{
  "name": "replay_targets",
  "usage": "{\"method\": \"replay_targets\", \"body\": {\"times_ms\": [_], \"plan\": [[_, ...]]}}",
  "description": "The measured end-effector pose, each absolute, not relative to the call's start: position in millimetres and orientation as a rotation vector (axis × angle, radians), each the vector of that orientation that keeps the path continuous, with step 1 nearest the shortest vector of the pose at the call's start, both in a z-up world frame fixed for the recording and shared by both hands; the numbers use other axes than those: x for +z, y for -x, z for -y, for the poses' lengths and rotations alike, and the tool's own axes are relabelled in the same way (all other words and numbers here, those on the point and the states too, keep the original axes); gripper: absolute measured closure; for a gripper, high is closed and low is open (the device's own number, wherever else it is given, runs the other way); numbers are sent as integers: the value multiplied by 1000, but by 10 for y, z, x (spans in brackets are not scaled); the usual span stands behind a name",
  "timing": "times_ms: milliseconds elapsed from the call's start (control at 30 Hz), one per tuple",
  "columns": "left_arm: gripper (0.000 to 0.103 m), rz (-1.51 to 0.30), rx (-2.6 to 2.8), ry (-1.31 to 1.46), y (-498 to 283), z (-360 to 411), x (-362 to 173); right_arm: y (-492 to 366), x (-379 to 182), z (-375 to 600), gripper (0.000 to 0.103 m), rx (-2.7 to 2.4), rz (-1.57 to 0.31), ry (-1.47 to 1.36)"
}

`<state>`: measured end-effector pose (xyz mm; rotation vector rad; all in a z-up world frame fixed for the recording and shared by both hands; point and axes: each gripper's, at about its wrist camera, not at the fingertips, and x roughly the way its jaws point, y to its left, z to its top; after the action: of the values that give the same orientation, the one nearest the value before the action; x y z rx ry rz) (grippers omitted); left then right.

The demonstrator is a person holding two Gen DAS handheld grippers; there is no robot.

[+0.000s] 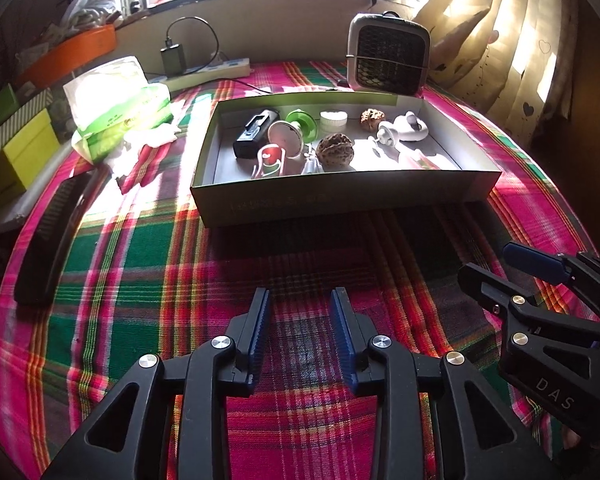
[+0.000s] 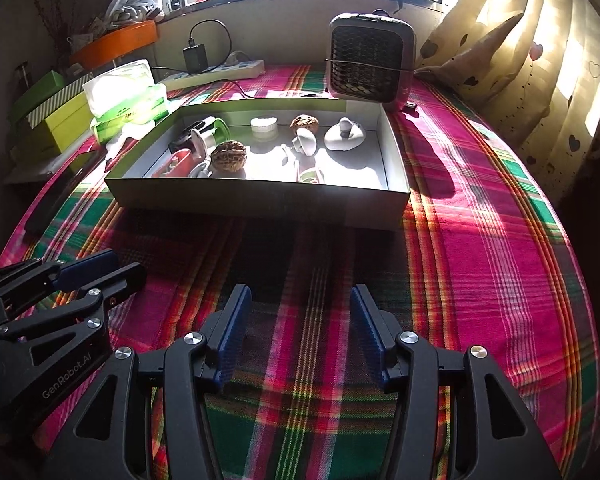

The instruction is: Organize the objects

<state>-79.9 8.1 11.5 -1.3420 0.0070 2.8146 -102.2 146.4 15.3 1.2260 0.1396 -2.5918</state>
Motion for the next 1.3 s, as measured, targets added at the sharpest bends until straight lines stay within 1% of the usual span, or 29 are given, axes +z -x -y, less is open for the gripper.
{"method": "replay_targets", "body": {"times_ms": [167,333,500,633,1300], "plan": [[70,-9,2827,1338,760,-102,108,963,106,-1490,50,-2598,-134,-1239],[68,4,2843,1338,711,-111,100,875,96,-1500,42,-2600,-147,-1230],[65,-14,2870,1318,646,-145,87,803,88,-1513,41,-2625,-169,-1220],[65,-8,2887,1292,603,-149,78,744,82,-1548,36,-2636,-161,-1215],[64,-6,2907,1255,508,-163,64,649,69,-1568,35,-2678,-146,-1175]]}}
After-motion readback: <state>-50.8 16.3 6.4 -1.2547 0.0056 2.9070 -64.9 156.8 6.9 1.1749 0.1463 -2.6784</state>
